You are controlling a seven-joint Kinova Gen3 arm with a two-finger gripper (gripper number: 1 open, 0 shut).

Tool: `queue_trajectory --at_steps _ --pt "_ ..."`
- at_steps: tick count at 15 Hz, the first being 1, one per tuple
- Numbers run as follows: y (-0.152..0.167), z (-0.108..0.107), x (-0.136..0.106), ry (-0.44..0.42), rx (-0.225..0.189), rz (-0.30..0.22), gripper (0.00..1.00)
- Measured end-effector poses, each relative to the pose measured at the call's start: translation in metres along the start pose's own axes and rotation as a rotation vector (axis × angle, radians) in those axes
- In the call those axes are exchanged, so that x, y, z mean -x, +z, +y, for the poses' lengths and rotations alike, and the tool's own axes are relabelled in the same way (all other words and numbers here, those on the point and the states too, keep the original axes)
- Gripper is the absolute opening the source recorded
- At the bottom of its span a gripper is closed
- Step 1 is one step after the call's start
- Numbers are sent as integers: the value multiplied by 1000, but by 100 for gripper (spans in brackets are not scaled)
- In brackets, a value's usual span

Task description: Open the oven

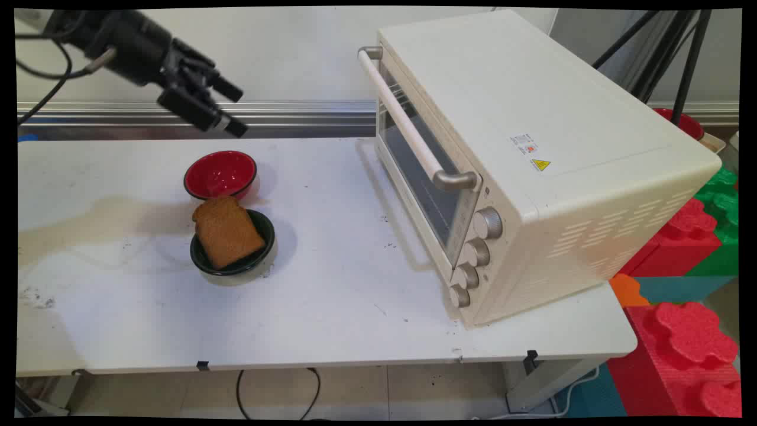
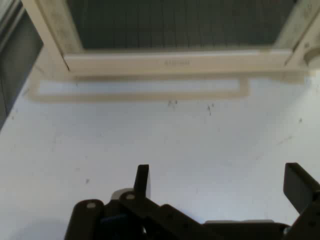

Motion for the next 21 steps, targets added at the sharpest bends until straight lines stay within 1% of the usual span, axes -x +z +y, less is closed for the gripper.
queue_trajectory --at_steps 8,13,15,21 --pt "20 1 -74 6 -20 40 100" --pt "43 2 -112 4 -21 45 100" --pt "52 3 -123 5 -22 43 100" --pt "74 4 -144 4 -21 43 100"
